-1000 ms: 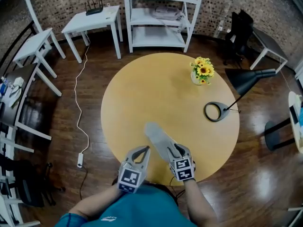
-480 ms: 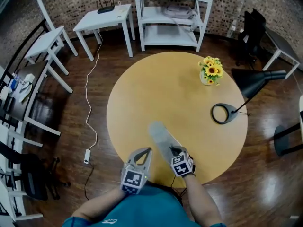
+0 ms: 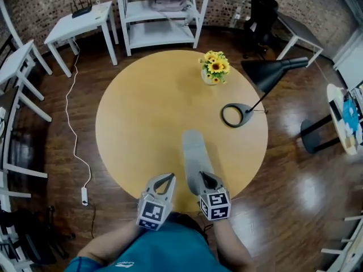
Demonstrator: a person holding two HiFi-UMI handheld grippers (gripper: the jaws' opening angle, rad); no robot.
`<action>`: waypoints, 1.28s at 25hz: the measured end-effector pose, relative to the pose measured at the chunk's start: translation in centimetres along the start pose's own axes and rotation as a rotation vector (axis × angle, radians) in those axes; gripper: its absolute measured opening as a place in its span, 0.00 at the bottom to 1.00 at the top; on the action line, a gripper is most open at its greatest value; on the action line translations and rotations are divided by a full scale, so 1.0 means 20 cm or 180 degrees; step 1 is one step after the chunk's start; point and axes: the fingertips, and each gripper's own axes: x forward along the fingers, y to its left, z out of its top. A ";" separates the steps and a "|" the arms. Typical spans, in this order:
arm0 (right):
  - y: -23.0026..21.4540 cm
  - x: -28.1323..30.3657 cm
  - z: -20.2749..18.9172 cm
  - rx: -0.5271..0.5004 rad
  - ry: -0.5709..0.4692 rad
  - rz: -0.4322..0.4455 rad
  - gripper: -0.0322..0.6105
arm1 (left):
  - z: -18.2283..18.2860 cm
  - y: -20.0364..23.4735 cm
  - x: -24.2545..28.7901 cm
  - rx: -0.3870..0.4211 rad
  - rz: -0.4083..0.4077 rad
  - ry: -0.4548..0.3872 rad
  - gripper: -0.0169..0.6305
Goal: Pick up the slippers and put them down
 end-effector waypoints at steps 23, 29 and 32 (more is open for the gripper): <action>-0.96 -1.48 -0.73 0.0935 -0.0335 -0.1672 0.08 | 0.14 -1.59 0.37 0.0378 -0.1278 -0.0248 0.04; -1.20 -1.64 -1.13 0.1225 -0.0064 -0.1780 0.08 | -0.05 -2.07 0.56 0.0388 -0.1542 0.0048 0.04; -1.28 -1.67 -1.37 0.1510 0.0068 -0.1917 0.08 | -0.22 -2.25 0.64 0.0421 -0.1708 0.0293 0.04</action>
